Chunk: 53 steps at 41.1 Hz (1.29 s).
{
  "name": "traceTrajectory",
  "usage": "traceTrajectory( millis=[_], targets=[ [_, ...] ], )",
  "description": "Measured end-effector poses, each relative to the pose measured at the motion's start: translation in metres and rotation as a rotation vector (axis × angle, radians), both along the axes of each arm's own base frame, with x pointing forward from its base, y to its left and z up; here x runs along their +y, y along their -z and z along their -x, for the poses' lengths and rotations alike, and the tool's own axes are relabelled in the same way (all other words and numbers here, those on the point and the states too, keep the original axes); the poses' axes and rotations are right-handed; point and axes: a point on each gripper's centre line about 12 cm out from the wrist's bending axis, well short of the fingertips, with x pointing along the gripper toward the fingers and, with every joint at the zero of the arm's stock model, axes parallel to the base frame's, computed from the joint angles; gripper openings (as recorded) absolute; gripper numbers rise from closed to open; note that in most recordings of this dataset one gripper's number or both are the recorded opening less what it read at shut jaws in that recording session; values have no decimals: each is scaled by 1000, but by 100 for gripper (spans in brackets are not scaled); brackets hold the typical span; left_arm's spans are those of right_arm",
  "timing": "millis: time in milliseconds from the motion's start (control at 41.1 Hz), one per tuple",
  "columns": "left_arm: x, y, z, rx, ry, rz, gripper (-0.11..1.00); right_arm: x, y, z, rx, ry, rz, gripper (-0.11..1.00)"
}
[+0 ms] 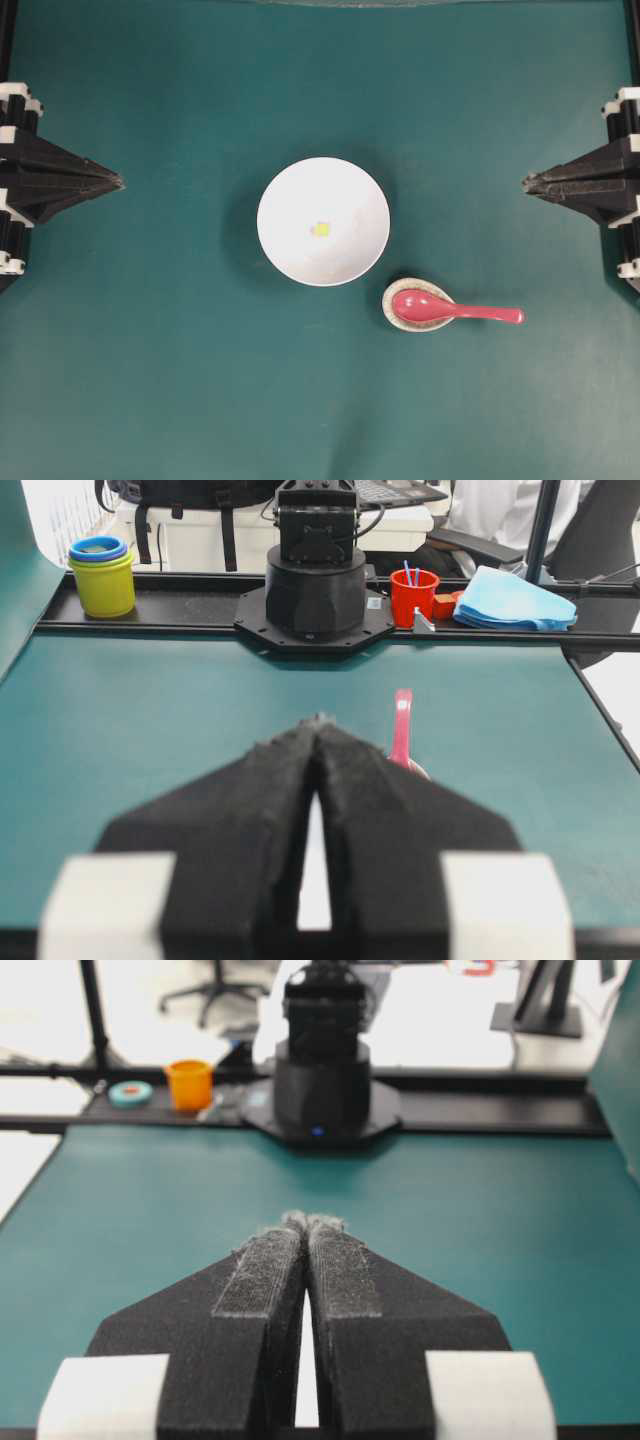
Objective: Scoop the yellow hexagonal prism block from the bowl with a spoon using the right arm.
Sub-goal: 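Open the right gripper and start moving toward the pink spoon handle, then move the right gripper over the pink spoon handle and lower it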
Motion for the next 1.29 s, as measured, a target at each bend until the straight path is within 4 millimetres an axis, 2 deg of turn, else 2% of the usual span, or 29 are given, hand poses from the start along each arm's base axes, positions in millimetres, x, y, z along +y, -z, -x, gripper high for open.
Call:
traceTrajectory(
  millis=[49,341,390,487,682,828,1290],
  targets=[
    [0,3,-1,17,2,0,4,0,1,0,3,0,-5,0],
    [0,11,-8,64,2,-2,2,0,6,-5,31,-2,-3,1],
    [0,12,-8,67,0,0,2,0,6,-5,32,-2,-3,4],
    [0,12,-9,69,1,-1,2,0,7,-5,41,-1,-5,14],
    [0,13,-9,75,1,-1,2,0,8,-6,71,-1,-6,42],
    [0,13,-9,74,1,-1,2,0,12,-6,101,2,-23,52],
    [0,13,-8,83,1,-1,2,0,27,-12,193,7,-58,53]
  ],
)
